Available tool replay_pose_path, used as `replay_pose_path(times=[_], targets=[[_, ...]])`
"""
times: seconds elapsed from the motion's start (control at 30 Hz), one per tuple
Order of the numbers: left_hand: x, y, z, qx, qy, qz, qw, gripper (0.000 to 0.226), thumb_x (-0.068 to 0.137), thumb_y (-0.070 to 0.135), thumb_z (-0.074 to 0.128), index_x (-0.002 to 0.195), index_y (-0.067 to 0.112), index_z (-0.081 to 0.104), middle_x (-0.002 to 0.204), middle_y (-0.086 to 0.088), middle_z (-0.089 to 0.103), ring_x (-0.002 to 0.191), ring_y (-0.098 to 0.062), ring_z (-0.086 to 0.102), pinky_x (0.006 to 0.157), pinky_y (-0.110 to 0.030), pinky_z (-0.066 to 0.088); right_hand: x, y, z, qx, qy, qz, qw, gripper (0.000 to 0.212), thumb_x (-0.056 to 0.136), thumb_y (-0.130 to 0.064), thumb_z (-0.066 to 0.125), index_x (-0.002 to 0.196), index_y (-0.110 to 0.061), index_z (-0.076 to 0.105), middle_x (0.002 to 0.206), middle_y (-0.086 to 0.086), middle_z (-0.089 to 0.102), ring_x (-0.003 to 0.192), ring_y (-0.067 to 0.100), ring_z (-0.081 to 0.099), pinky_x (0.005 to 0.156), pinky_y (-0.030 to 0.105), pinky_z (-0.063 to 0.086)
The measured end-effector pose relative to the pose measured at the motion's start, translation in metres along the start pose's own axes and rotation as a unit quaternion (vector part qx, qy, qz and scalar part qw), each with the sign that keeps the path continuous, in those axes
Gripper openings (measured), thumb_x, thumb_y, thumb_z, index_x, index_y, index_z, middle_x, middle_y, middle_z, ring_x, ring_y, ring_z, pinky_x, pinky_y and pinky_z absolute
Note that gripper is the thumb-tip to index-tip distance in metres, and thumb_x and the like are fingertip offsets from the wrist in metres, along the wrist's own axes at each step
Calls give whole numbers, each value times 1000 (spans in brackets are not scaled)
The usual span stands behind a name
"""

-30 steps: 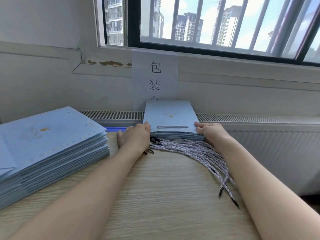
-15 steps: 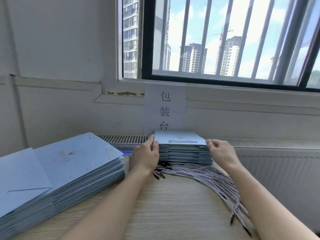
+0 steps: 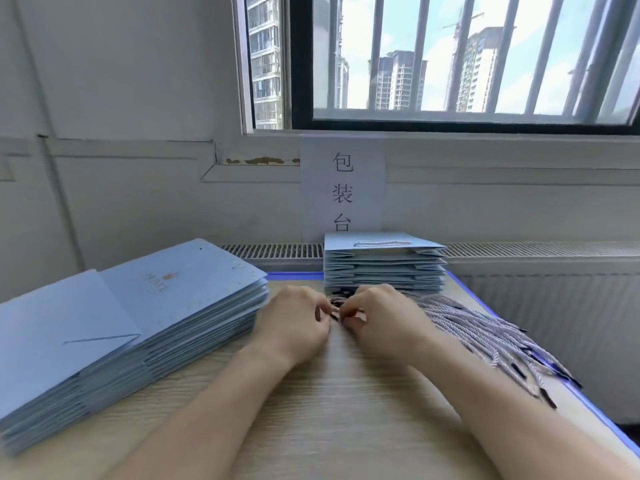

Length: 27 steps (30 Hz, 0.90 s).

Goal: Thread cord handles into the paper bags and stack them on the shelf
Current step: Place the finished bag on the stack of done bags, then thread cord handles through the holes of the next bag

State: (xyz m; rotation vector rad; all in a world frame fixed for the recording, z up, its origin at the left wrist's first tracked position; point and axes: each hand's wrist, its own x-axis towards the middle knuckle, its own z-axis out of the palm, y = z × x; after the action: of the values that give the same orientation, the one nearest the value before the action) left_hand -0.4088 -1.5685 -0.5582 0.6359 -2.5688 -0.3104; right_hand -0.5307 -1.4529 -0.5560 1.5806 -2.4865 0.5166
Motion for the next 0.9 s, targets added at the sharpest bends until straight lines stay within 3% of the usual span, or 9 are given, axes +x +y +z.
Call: replay_pose_path(times=[0.07, 0.17, 0.23, 0.37, 0.47, 0.63, 0.77, 0.83, 0.9], targets=[[-1, 4, 0, -15, -31, 7, 999, 23, 89, 30, 58, 104, 36, 74, 95, 10, 67, 99, -15, 61, 82, -30, 51, 1, 4, 4, 33, 11, 9, 999, 21, 85, -26, 62, 98, -32, 76, 98, -5, 72, 95, 23, 63, 80, 39, 55], [0, 7, 2, -28, -53, 3, 998, 23, 87, 30, 59, 103, 37, 74, 87, 12, 60, 96, -16, 60, 81, -29, 50, 4, 5, 4, 95, 27, 21, 995, 18, 84, -18, 69, 93, -30, 79, 83, -5, 73, 79, 14, 64, 76, 26, 53], [1, 3, 4, -54, -43, 2, 998, 21, 85, 29, 61, 99, 34, 75, 81, 13, 59, 91, -18, 62, 84, -34, 54, 5, 7, 0, 117, 51, 39, 991, 19, 85, -16, 68, 97, -28, 78, 79, -8, 69, 77, 11, 60, 73, 24, 50], [2, -4, 3, -68, -32, -3, 997, 16, 86, 29, 63, 95, 32, 76, 81, 16, 60, 87, -14, 61, 85, -38, 55, 1, 17, -6, 35, 49, 84, 995, 17, 88, -20, 64, 94, -30, 76, 97, -9, 71, 98, 18, 60, 84, 38, 55], [3, -4, 4, -71, -34, -3, 997, 16, 86, 30, 62, 95, 33, 75, 85, 14, 63, 88, -14, 61, 85, -37, 55, 1, 16, -6, -4, 44, 84, 995, 17, 87, -21, 62, 88, -31, 75, 98, -6, 71, 97, 23, 63, 80, 37, 55], [4, -3, 7, -78, -48, 5, 996, 21, 89, 33, 60, 104, 34, 75, 97, 11, 61, 95, -14, 58, 90, -37, 52, 4, 11, -6, -74, 25, 81, 994, 18, 94, -23, 54, 104, -23, 69, 113, -1, 66, 107, 25, 60, 81, 35, 49], [7, -4, 11, -69, -89, -2, 994, 35, 94, 36, 54, 127, 29, 67, 124, 7, 54, 119, -16, 48, 103, -40, 44, 6, 16, -9, 10, 69, 120, 990, 10, 97, -16, 48, 100, -16, 57, 105, 5, 64, 98, 28, 58, 79, 38, 49], [9, -4, 13, -42, -104, -2, 994, 42, 97, 37, 50, 136, 26, 59, 139, 7, 48, 131, -18, 39, 111, -42, 37, 6, 18, -14, 113, 113, 125, 979, 11, 98, -12, 46, 96, -16, 55, 93, 4, 66, 85, 22, 59, 68, 32, 47], [9, -3, 12, -5, -126, 9, 992, 47, 100, 36, 44, 145, 24, 49, 151, 8, 40, 140, -21, 29, 116, -44, 29, 5, 16, -20, 210, 153, 114, 959, 16, 98, -7, 44, 97, -18, 56, 81, 0, 67, 68, 8, 58, 55, 17, 40]])
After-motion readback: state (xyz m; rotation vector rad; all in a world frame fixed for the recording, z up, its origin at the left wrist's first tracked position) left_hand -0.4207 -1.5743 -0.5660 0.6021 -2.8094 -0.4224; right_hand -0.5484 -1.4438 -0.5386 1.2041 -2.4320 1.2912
